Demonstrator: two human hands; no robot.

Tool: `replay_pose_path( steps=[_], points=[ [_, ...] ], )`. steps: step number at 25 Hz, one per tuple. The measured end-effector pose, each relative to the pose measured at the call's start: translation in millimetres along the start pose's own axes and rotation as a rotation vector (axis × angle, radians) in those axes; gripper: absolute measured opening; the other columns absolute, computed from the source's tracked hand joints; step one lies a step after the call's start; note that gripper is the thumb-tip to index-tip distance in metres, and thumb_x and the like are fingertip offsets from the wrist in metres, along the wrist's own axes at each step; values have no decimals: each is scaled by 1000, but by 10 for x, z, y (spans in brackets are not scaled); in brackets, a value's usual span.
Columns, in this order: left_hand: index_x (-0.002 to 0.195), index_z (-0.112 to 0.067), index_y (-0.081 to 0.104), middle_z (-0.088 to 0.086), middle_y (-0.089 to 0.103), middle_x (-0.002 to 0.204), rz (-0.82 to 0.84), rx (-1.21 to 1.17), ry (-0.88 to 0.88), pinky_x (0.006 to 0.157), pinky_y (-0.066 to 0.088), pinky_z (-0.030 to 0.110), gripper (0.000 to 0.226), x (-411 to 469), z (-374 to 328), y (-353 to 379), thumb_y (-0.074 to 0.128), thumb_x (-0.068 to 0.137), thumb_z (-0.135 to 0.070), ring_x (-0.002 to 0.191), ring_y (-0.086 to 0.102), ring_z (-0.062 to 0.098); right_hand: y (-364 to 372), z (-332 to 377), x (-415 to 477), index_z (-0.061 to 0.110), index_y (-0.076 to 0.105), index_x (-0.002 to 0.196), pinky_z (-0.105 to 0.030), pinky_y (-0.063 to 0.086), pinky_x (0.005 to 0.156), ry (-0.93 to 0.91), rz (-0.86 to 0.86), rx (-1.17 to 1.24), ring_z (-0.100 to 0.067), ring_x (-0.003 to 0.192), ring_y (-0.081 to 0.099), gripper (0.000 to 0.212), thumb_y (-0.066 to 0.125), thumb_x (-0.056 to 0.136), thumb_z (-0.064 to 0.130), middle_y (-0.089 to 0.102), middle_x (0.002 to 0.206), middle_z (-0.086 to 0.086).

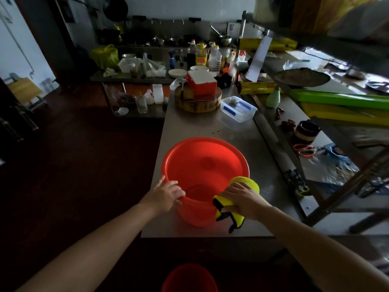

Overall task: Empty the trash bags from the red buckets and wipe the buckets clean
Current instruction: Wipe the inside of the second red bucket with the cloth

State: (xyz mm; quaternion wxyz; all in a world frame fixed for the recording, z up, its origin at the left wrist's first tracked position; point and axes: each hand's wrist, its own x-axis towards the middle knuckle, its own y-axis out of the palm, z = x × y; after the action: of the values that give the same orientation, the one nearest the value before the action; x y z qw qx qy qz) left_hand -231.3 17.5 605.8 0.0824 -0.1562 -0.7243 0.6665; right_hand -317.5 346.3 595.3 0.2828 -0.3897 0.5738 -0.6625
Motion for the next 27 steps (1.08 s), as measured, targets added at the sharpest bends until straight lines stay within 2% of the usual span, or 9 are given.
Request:
replay_pose_path(
  steps=[2,5,9,12,15,18,21,24,27],
  points=[
    [144,-22,47,-5,47,149,26,57,14,123,-2,54,46,34,-86,-38,45,102,-42,150,23,18,-17,126,74,32,61,132,-45,47,103,55,32,17,-22,115,59,69,32,92,80,67,119,8],
    [146,-19,46,-3,49,148,19,-84,38,123,-9,46,55,88,-432,107,41,100,-50,148,28,16,75,459,218,33,59,133,-46,45,101,87,40,-12,-24,115,60,70,30,91,80,67,119,7],
    [135,-25,56,-9,58,136,-52,-232,22,124,-7,46,38,35,-440,184,54,100,-39,143,35,13,76,394,63,32,60,132,-41,50,92,-8,1,38,-19,104,62,64,36,93,77,66,111,10],
    [135,-32,55,-13,53,141,-19,-127,-26,120,-11,48,35,-59,-114,6,53,100,-37,149,24,14,-1,53,-117,31,61,130,-40,53,96,-42,-28,-11,-18,106,62,62,40,94,76,67,114,9],
    [145,-33,45,-8,39,155,63,66,-23,121,-7,57,45,-24,-122,-131,42,102,-45,153,12,19,-36,123,-69,33,61,132,-46,51,98,49,-6,-4,-21,110,61,66,33,93,79,66,115,9],
    [149,-24,40,-4,41,153,119,-8,46,123,-4,56,72,72,-492,-9,25,91,-65,150,21,16,-40,501,153,34,53,141,-46,39,108,125,148,20,-23,123,53,81,19,87,85,62,127,7],
    [140,-23,50,-5,53,142,18,-175,3,123,4,54,51,107,-583,125,37,101,-52,142,35,13,-77,552,198,34,49,144,-44,37,108,103,179,71,-21,124,52,85,17,85,86,60,130,7],
    [133,-28,55,-11,58,132,10,-136,-9,123,3,55,35,29,-307,43,52,100,-41,137,41,7,-87,212,-10,33,55,139,-44,45,105,32,132,58,-19,117,58,70,31,92,80,64,124,8],
    [138,-33,51,-14,53,140,23,-18,-49,123,-5,53,38,34,-33,-136,51,100,-40,144,32,9,-74,-68,-100,33,60,135,-45,49,103,67,84,5,-20,114,59,65,35,94,77,65,120,8]
  ],
)
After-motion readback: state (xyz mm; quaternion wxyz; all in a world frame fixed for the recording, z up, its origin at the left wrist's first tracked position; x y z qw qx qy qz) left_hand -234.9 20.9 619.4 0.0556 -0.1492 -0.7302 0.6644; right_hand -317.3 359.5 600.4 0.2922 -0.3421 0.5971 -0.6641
